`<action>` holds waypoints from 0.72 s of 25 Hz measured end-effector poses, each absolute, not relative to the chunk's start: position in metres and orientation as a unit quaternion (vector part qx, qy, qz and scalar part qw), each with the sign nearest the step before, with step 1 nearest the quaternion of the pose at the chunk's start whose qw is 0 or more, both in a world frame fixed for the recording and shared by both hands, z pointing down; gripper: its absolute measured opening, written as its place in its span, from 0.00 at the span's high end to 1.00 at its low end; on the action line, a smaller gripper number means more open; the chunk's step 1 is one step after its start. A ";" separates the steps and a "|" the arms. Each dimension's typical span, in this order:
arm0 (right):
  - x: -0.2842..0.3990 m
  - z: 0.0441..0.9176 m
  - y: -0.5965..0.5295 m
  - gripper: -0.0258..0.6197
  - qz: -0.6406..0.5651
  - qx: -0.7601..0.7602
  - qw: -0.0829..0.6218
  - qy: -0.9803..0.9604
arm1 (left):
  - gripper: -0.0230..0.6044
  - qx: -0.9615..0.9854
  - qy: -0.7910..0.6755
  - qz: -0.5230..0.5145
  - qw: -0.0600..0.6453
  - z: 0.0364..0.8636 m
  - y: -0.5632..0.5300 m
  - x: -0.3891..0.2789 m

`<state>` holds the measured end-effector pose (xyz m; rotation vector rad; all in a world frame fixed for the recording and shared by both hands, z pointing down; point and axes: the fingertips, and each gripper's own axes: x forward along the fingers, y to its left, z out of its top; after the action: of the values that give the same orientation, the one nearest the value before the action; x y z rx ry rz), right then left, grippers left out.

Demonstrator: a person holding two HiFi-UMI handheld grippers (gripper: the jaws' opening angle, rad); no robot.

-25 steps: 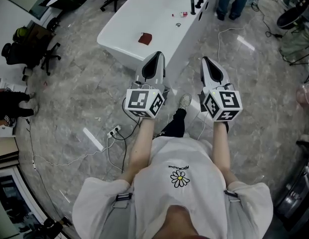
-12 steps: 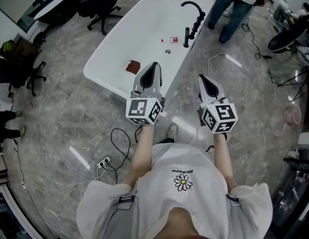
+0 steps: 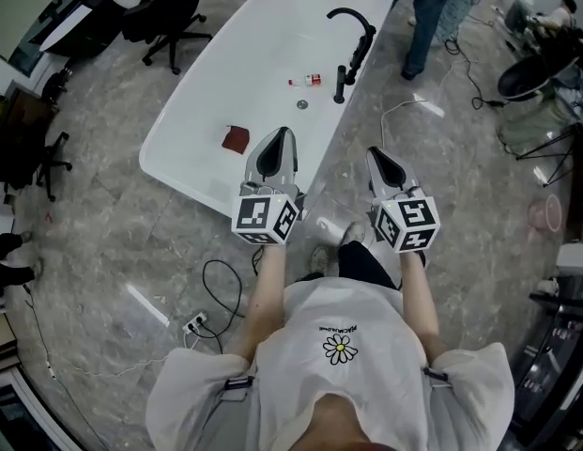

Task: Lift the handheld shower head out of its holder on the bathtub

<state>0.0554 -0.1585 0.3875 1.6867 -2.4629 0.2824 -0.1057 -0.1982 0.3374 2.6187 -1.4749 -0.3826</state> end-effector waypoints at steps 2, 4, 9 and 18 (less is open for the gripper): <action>0.060 0.397 -0.175 0.90 0.102 0.556 0.078 -0.821 | 0.96 0.862 -0.489 -0.116 0.059 0.343 -0.206 -0.101; 0.064 0.406 -0.193 0.89 0.106 0.549 0.083 -0.825 | 0.96 0.863 -0.491 -0.102 0.058 0.348 -0.214 -0.094; 0.071 0.413 -0.257 0.84 0.091 0.531 0.084 -0.838 | 0.96 0.855 -0.507 -0.095 0.056 0.356 -0.257 -0.084; 0.094 0.485 -0.372 0.72 0.130 0.514 0.126 -0.839 | 0.96 0.861 -0.503 -0.035 0.061 0.389 -0.331 -0.050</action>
<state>0.0942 -0.3719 0.4854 1.4954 -2.4424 0.3780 -0.0499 -0.3311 0.3894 2.6051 -1.5221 -0.1056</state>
